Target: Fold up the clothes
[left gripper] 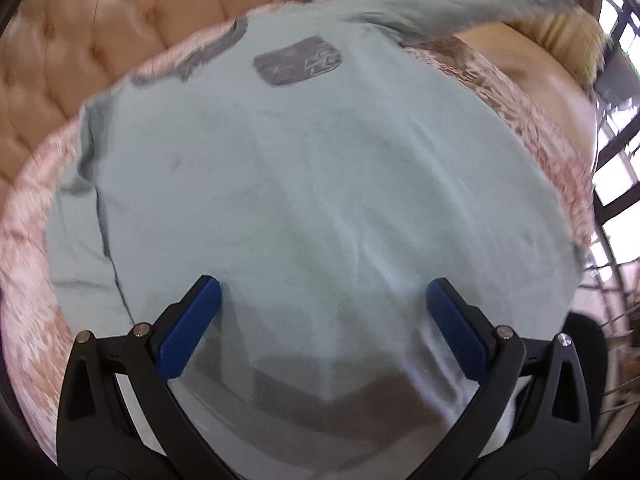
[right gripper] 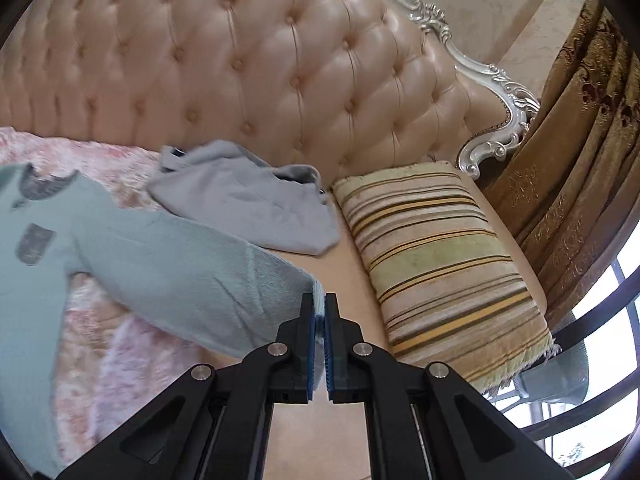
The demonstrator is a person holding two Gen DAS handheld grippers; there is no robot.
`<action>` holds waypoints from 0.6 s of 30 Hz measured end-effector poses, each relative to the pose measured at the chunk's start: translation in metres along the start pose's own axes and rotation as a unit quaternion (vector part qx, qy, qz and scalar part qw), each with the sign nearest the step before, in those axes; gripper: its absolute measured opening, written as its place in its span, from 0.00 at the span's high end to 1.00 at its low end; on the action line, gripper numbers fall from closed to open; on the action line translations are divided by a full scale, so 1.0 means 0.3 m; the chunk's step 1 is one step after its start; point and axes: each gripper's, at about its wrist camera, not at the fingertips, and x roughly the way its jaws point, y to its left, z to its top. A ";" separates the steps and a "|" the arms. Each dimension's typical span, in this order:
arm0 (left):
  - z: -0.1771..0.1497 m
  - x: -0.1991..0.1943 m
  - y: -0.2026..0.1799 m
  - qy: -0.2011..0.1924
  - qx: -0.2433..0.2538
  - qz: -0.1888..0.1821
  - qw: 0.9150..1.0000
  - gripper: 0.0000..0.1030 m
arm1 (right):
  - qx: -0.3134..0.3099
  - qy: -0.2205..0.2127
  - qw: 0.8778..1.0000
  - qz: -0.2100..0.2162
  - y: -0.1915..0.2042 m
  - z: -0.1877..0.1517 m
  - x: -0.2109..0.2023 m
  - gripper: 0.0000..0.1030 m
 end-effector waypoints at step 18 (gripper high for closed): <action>-0.021 -0.002 0.013 -0.021 -0.003 -0.005 1.000 0.00 | 0.035 0.117 0.992 -0.005 0.047 -0.075 0.624 0.97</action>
